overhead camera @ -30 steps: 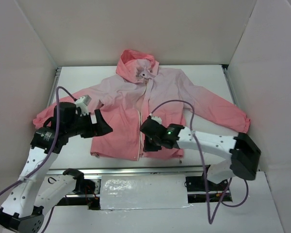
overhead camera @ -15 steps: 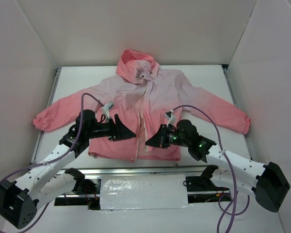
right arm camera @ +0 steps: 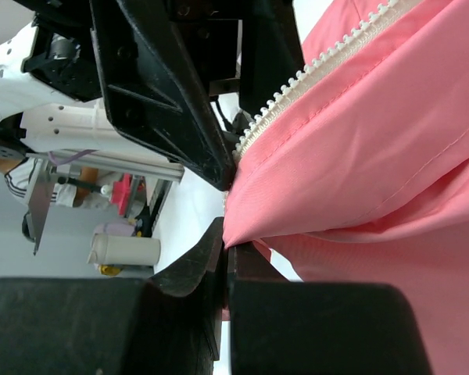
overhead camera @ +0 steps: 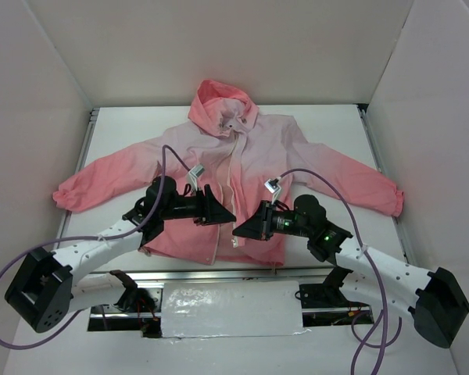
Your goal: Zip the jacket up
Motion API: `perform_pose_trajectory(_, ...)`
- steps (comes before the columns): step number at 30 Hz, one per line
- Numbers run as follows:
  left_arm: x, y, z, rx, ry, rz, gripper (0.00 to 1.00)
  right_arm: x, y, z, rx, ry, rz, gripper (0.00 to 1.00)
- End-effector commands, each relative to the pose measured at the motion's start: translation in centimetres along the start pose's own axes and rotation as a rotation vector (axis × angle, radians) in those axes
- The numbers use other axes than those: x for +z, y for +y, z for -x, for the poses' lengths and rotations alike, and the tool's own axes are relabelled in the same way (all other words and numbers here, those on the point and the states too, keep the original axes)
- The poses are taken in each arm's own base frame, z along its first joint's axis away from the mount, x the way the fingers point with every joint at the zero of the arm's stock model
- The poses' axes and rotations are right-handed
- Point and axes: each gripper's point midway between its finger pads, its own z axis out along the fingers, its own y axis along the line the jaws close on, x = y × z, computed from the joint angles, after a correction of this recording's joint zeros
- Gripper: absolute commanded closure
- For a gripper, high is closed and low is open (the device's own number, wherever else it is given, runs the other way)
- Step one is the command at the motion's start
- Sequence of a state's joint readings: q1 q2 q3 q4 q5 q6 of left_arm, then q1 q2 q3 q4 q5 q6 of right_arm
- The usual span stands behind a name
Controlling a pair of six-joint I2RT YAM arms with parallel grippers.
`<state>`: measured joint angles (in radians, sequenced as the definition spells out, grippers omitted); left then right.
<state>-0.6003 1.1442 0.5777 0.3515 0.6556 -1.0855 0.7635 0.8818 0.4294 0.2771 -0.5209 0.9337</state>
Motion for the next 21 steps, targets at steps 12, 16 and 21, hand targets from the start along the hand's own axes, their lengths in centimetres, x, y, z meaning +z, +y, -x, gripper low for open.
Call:
perform_pose_trajectory(12,1.2,-2.1,0.7,0.044,-0.010,-0.112,0.54,-0.5,0.5,0.7,0.002,-0.027,0.018,0.99)
perform_pose_trajectory(16,1.6,-2.2,0.5,0.011,0.007,-0.151,0.68,-0.2,-0.2,0.7,0.015,-0.019,-0.010,0.99)
perform_pose_trajectory(21,2.1,-2.4,0.2,0.003,0.032,-0.164,0.84,-0.2,-0.7,1.0,0.027,-0.036,-0.035,0.96)
